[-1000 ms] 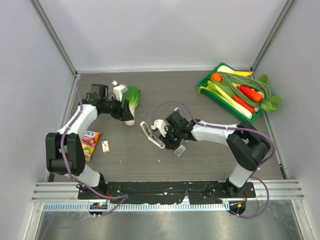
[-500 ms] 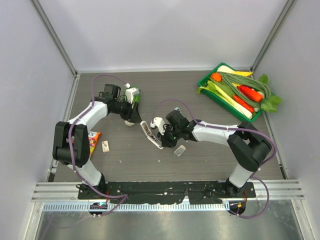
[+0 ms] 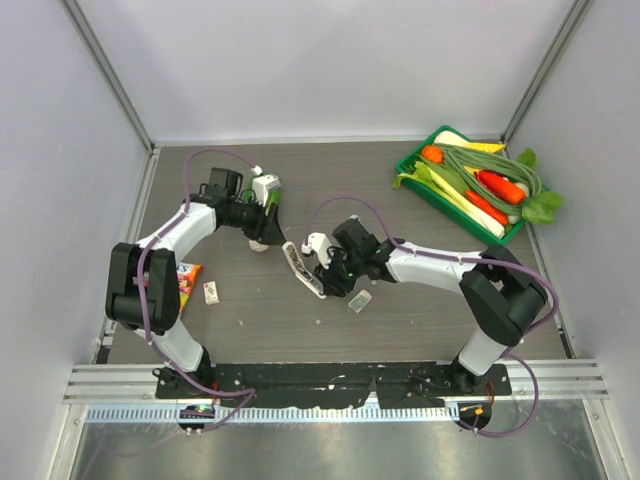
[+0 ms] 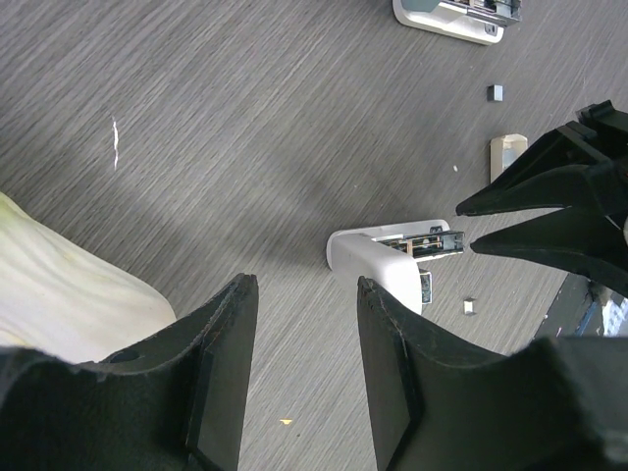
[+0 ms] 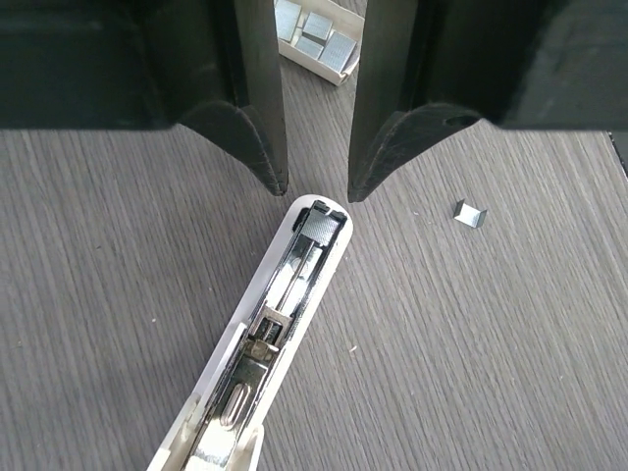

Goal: Load the staples into the stapler
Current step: Adjust the stapler at the center of the board, then close the stapler at the center of the board.

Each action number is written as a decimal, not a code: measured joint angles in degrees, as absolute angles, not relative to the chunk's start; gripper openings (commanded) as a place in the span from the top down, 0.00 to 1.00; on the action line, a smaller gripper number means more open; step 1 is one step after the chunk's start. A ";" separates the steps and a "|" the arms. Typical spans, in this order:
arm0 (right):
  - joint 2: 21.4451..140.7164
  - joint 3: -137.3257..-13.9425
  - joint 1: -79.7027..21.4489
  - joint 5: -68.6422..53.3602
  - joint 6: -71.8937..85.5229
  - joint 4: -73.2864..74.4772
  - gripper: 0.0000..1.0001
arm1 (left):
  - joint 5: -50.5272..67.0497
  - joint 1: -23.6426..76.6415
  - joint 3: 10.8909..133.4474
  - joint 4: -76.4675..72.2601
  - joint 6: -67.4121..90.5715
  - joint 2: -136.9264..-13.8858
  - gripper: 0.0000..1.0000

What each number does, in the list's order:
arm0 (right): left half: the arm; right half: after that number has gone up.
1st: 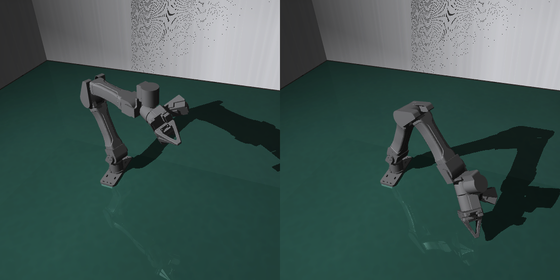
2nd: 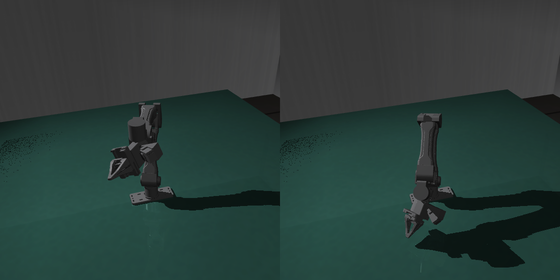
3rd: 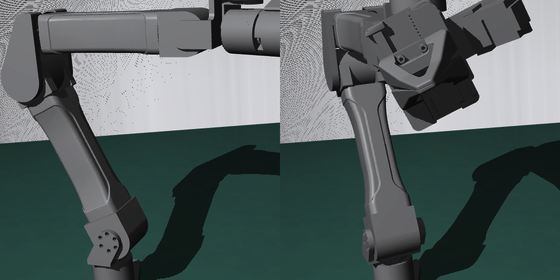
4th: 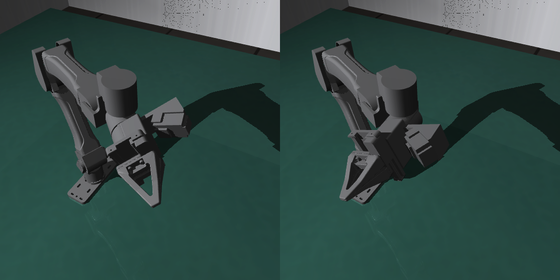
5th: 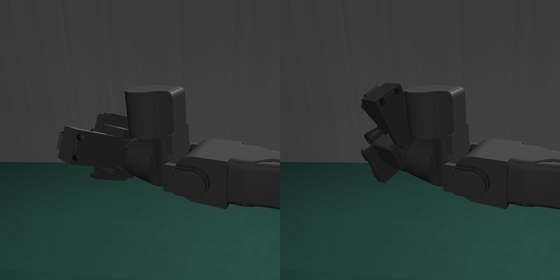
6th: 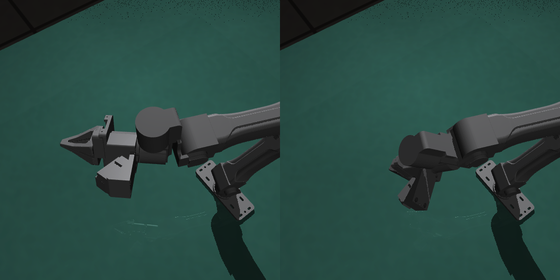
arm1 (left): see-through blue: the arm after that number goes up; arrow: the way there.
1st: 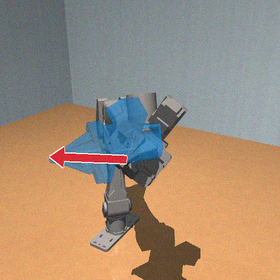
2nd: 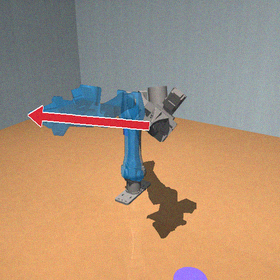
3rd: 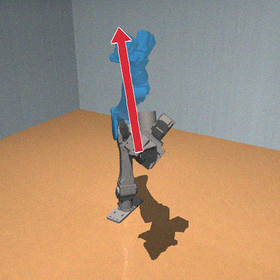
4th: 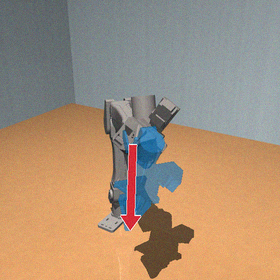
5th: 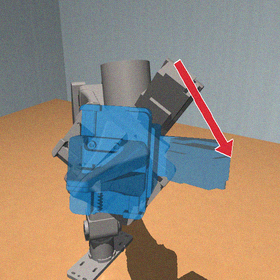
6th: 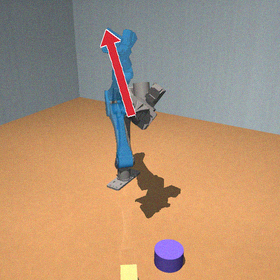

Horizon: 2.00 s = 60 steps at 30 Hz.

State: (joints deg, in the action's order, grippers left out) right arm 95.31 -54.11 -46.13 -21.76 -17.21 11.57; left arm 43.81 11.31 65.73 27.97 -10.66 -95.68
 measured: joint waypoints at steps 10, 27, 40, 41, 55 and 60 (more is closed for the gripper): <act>94.85 -56.45 -46.39 -22.09 -16.27 12.47 0.55 | 43.79 11.31 65.73 27.86 -10.37 -95.68 0.52; 98.43 -58.39 -51.42 -11.14 -14.90 12.25 0.55 | 44.12 11.31 65.41 27.22 -9.37 -95.68 0.52; 99.55 -58.89 -51.64 -9.17 -15.31 12.27 0.81 | 45.50 11.38 65.14 26.79 -8.95 -95.64 0.53; 99.63 -58.98 -51.64 -9.08 -15.31 12.27 0.82 | 45.76 11.42 65.06 26.79 -8.93 -95.61 0.53; 100.55 -60.03 -51.66 -7.97 -15.05 12.27 0.83 | 46.19 13.89 64.79 28.16 -4.82 -94.59 0.54; 101.69 -61.30 -51.66 -6.76 -14.59 12.05 0.83 | 43.59 16.43 64.25 27.62 -1.48 -92.51 0.54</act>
